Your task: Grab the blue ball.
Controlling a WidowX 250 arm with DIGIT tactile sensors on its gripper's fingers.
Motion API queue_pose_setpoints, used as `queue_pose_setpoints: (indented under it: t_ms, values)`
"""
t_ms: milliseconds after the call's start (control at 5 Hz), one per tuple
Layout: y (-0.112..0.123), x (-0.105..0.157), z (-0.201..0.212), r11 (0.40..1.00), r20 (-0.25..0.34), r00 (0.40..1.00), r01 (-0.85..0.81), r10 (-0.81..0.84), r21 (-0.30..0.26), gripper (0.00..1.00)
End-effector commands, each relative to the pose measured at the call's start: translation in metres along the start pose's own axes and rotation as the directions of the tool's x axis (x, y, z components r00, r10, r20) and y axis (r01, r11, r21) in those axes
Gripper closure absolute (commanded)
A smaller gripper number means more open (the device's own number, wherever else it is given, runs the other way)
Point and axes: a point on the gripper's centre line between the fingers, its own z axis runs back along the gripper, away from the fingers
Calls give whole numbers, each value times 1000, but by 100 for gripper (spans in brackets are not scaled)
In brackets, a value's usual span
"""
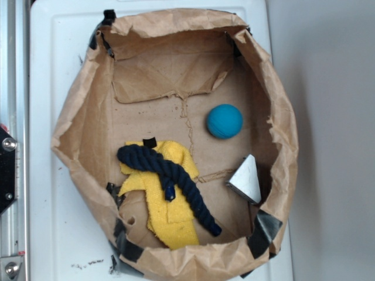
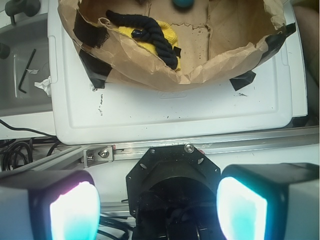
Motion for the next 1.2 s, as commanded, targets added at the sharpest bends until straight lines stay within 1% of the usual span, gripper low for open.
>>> queue_pose_setpoints:
  t_ms: [0,200,400,600,800,1000]
  values:
    - [0,0,0,1000,0,1000,0,0,0,0]
    - [2,51,1,994,-55,992,-111,109,-23,0]
    - [10,86,-6,989,-41,988,-148,147,-10,0]
    - [36,111,-26,999,79,996,-25,28,-44,0]
    - [60,124,-61,997,161,984,77,-73,-21,0]
    - [70,142,-86,998,137,989,61,-60,-2,0]
